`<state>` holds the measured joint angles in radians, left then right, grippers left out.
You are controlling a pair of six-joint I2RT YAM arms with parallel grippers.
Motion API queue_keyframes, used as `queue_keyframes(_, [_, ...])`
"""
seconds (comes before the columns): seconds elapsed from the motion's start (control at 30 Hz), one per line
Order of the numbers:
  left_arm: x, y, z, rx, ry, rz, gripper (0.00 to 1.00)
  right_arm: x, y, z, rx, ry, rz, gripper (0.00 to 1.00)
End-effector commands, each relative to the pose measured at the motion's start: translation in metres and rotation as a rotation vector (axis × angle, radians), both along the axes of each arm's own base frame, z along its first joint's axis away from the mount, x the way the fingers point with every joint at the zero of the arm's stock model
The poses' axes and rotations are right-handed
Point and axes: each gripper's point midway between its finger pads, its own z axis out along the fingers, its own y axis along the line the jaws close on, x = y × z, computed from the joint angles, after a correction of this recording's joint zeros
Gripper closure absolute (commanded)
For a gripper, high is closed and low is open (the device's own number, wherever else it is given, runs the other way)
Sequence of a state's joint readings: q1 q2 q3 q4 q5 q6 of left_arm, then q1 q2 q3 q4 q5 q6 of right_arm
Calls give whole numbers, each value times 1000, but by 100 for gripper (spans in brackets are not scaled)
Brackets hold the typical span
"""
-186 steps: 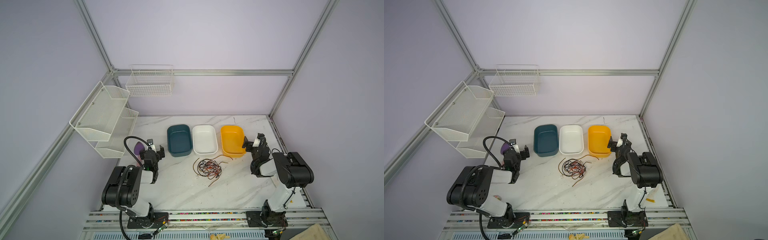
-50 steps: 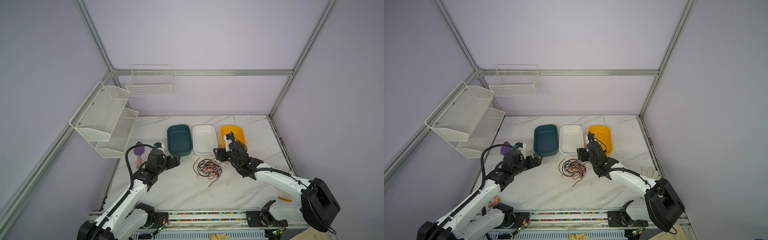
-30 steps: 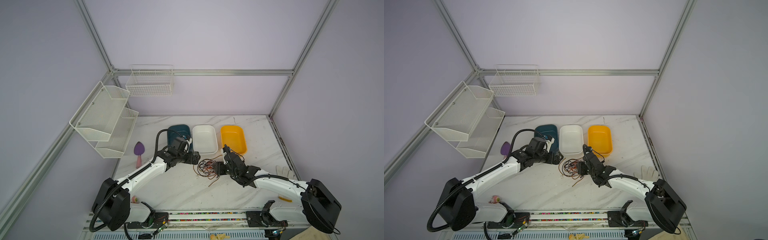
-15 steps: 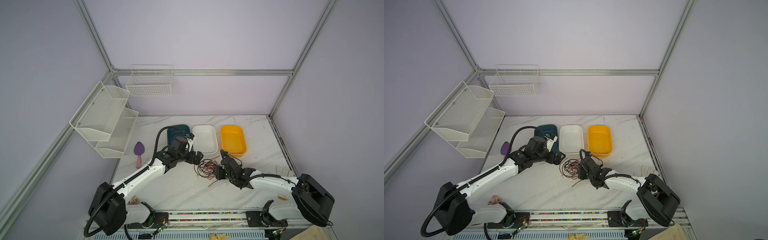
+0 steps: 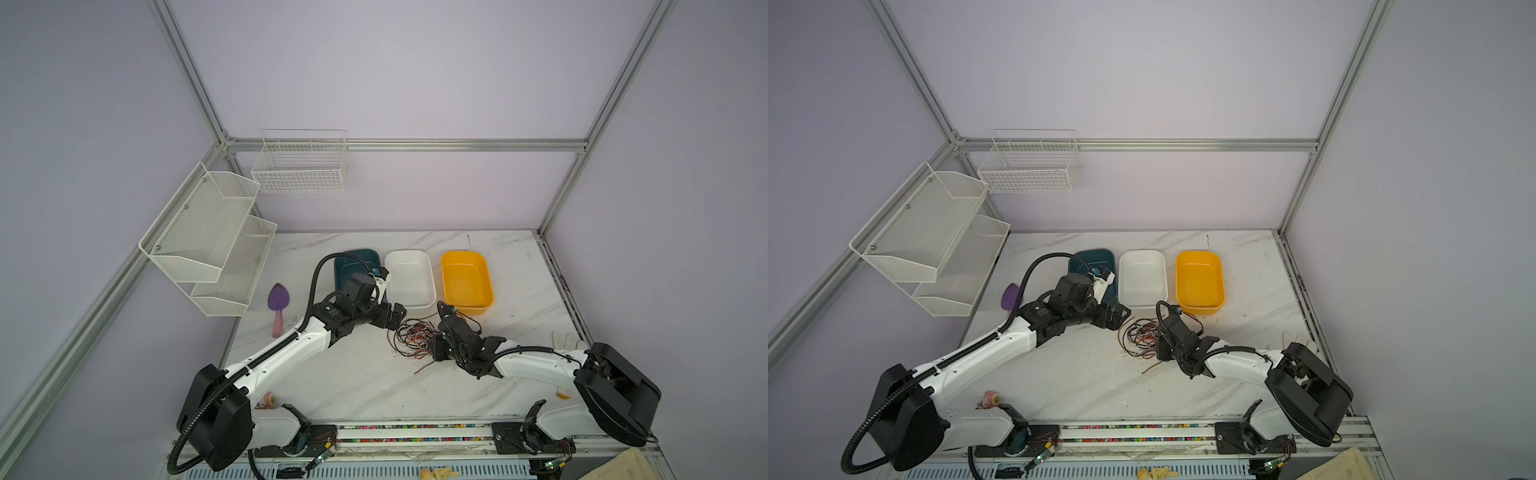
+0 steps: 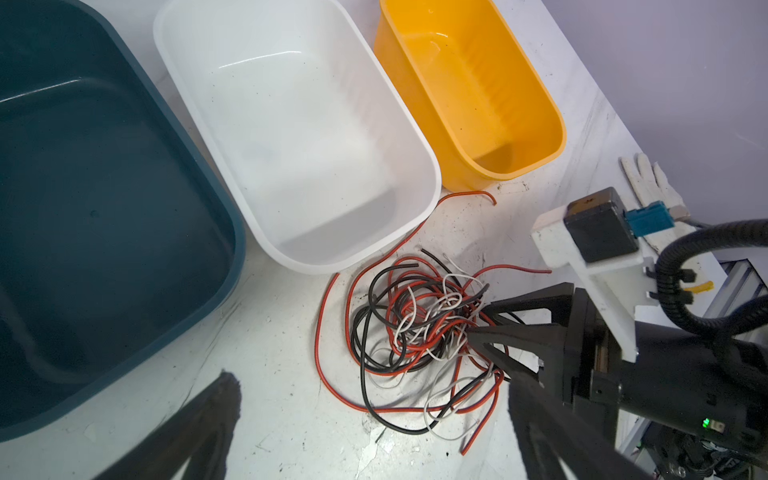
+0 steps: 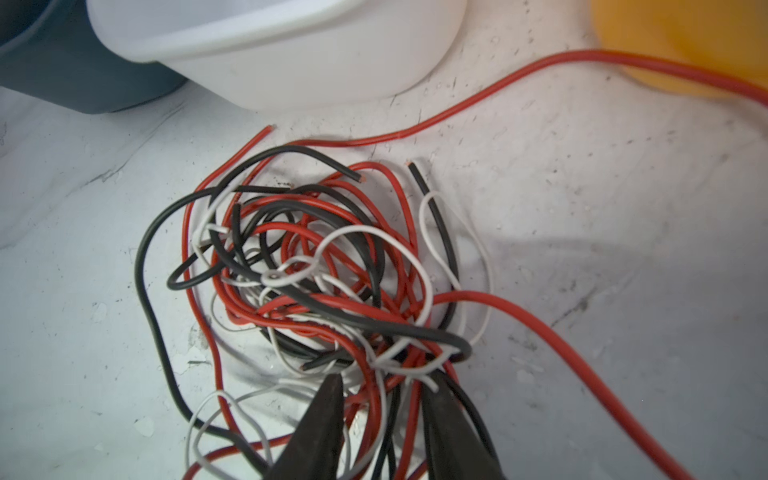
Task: Untangle the cables
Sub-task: 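Close the right gripper on the wire tangle while the left gripper hovers beside it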
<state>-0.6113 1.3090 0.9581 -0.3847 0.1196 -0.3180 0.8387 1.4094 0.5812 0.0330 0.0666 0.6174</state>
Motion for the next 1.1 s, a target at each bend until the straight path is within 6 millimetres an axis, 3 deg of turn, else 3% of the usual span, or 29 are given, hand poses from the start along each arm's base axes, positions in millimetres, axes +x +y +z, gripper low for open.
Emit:
queue_keyframes(0.0, [3,-6,16,-18,-34,-12,0,3,7,10,24,-25,-2,72])
queue_keyframes(0.3, [-2,-14,10,-7,-5,-31,0,3,14,21,52,-49,21,91])
queue_keyframes(0.5, [-14,-23,1,-50,79,-7,0,5,22,46,96,-101,59,100])
queue_keyframes(0.73, [-33,-35,-30,-132,185,21,0,2,34,73,166,-161,128,100])
queue_keyframes(1.07, [-37,-37,-48,-146,226,43,3,-6,41,108,276,-237,190,100])
